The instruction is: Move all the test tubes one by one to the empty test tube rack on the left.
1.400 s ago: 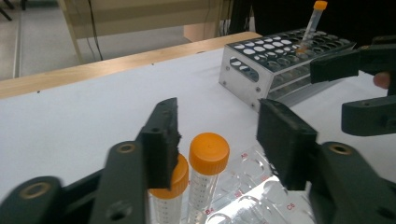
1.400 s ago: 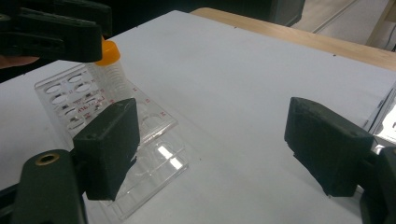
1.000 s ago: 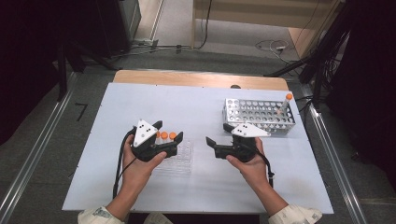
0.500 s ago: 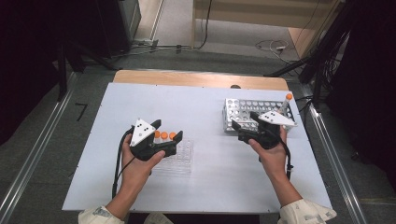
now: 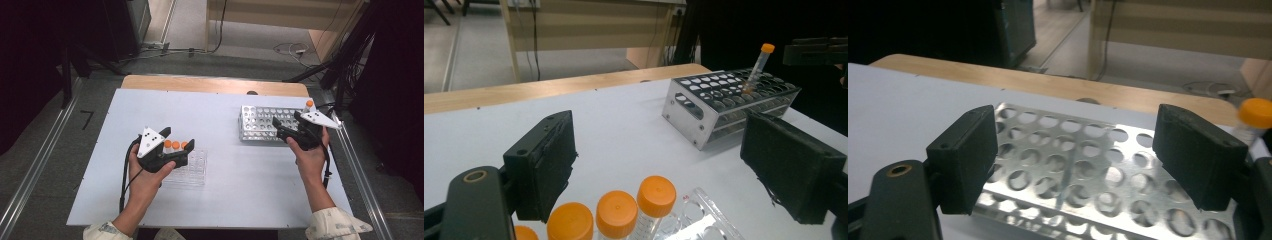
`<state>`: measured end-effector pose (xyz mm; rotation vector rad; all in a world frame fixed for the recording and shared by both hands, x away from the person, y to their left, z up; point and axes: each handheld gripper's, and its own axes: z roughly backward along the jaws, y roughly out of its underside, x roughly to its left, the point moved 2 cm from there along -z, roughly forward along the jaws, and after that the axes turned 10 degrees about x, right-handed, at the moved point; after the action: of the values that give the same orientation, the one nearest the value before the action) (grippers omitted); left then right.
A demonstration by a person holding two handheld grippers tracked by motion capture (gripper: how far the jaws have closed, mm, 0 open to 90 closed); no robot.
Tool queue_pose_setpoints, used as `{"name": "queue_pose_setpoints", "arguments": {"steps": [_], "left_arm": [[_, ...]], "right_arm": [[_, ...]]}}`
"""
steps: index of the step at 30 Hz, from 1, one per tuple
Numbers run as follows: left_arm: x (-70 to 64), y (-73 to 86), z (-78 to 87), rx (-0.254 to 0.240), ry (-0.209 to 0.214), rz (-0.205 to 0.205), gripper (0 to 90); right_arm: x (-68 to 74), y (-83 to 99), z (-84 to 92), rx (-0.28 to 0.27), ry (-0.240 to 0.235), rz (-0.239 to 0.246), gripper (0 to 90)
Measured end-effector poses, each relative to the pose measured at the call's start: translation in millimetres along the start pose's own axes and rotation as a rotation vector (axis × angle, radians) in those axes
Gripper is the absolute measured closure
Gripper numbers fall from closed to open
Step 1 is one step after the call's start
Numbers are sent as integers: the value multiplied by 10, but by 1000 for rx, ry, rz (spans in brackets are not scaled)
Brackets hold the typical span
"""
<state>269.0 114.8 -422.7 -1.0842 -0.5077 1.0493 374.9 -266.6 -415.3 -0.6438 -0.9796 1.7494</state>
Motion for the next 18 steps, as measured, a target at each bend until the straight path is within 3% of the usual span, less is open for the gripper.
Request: {"name": "queue_pose_setpoints", "arguments": {"steps": [7, 18], "left_arm": [[4, 3, -1, 1, 1, 0, 152], [21, 11, 10, -4, -10, -3, 154]], "right_arm": [[-265, 50, -79, -15, 80, -50, 169], [-604, 152, -216, -21, 151, -115, 183]]}}
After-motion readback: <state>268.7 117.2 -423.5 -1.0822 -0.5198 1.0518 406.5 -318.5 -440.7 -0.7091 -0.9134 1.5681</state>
